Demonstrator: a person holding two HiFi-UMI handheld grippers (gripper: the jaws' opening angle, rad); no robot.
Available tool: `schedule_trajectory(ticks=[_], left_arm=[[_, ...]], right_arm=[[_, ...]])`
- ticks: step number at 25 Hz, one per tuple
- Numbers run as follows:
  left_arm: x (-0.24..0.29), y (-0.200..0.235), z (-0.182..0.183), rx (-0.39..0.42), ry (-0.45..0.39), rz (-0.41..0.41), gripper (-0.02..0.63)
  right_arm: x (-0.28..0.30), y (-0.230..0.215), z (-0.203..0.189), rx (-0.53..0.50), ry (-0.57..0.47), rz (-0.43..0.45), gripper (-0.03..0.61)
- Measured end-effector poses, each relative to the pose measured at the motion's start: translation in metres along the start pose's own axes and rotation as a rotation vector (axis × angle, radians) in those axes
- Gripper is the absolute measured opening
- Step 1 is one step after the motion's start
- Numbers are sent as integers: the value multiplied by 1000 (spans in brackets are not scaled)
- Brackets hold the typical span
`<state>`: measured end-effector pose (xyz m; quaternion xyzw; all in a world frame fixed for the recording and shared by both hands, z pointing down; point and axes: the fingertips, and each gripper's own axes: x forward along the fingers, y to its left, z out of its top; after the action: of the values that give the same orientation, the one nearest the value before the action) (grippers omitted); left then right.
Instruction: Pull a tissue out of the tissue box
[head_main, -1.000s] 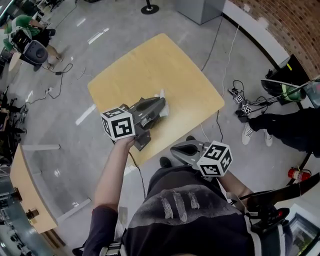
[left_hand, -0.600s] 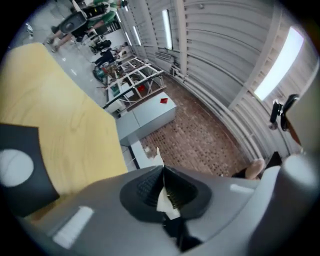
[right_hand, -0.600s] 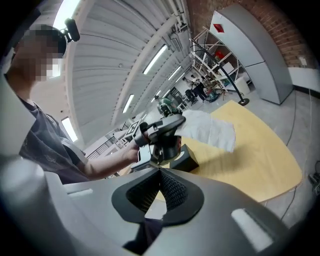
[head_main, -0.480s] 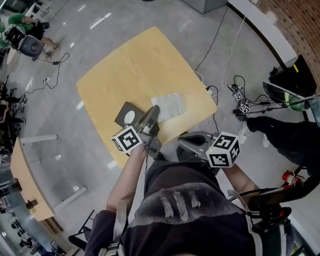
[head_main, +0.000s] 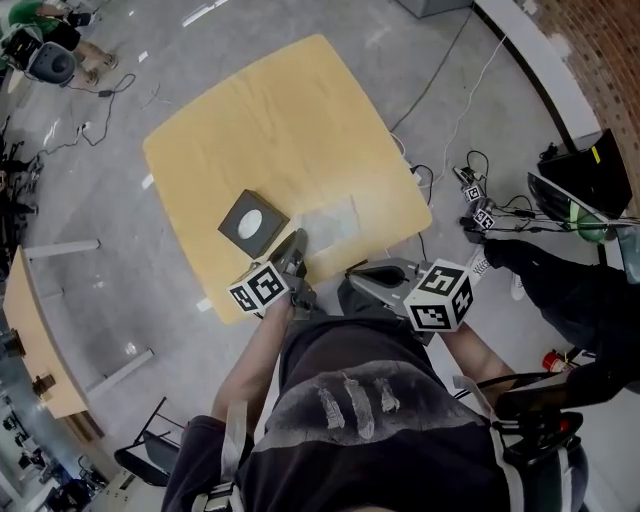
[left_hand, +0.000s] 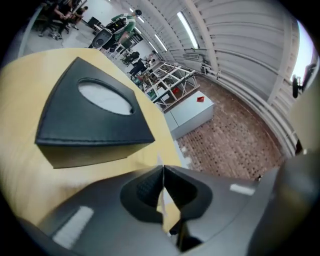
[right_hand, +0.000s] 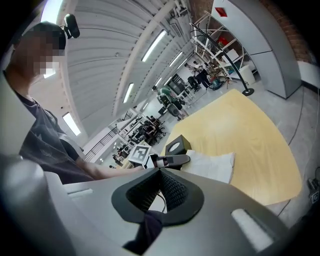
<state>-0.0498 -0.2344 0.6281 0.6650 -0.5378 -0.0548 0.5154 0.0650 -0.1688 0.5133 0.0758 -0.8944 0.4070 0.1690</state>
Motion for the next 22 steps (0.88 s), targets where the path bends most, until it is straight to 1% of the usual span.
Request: schedule_trajectory(ticks=[4,6,8,11,13,14,17,18,22], left_arm=[[-3,18,-12,-31,16,55,6],[-7,25,-14,-37,14,91,6],[-9,29,-17,-37,24,104,11],[-10,34,-18,-29,46,128,71],[-13,37,-20,-15,62,161,159],[-14,39,-21,-8,71,173,192],[-19,43,-26,16,92,203,256],[-20,44,-27,30,100,213,269],[-25,53,-23,97,120,241,281]], right_arm=[[3,-2,5,-14,17,13,-2],[3,-2,7,-18,19,18,-2],[4,-3,8,-21,23,22,-2],[6,-3,7,-29,34,28,-2],[7,-3,7,-32,41,32,-2],[8,-3,7,-33,44,34,-2],[11,-2,6,-37,49,40,-2],[12,-1,5,-39,50,41,-2],[22,-2,5,-44,46,40,-2]])
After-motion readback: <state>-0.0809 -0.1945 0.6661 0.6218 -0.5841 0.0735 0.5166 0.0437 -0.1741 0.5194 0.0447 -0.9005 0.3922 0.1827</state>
